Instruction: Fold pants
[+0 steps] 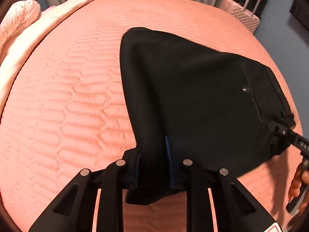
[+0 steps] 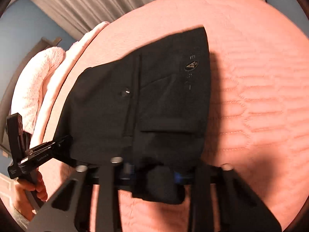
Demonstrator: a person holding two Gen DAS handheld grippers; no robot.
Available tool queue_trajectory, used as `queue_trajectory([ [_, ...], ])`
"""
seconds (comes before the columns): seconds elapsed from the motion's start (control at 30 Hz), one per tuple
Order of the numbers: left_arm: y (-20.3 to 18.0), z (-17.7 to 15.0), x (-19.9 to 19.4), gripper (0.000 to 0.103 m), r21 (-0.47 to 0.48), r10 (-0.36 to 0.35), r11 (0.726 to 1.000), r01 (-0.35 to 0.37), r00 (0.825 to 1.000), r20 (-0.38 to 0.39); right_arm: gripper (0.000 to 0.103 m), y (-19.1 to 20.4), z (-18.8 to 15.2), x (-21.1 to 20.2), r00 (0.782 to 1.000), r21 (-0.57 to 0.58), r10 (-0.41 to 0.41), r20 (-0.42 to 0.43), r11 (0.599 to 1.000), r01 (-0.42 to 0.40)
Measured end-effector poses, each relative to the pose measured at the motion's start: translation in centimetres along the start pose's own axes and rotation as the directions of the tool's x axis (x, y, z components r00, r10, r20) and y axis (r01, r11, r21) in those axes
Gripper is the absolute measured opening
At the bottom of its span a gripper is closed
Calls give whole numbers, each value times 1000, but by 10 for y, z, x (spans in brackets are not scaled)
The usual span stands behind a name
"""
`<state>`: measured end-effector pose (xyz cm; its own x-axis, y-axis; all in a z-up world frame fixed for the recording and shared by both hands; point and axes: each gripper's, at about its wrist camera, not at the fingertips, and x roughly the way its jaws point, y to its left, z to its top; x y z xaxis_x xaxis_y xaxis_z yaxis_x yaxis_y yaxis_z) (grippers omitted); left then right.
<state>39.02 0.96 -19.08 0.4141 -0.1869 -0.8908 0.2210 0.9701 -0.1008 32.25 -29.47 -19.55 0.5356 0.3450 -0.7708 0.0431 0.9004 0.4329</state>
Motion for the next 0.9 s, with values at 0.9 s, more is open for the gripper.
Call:
queue_trajectory([
  [0.9,-49,-65,-62,50,45,213,975,-219,971,105,33,98,-86,-86,992,-210,-85,93,972,103],
])
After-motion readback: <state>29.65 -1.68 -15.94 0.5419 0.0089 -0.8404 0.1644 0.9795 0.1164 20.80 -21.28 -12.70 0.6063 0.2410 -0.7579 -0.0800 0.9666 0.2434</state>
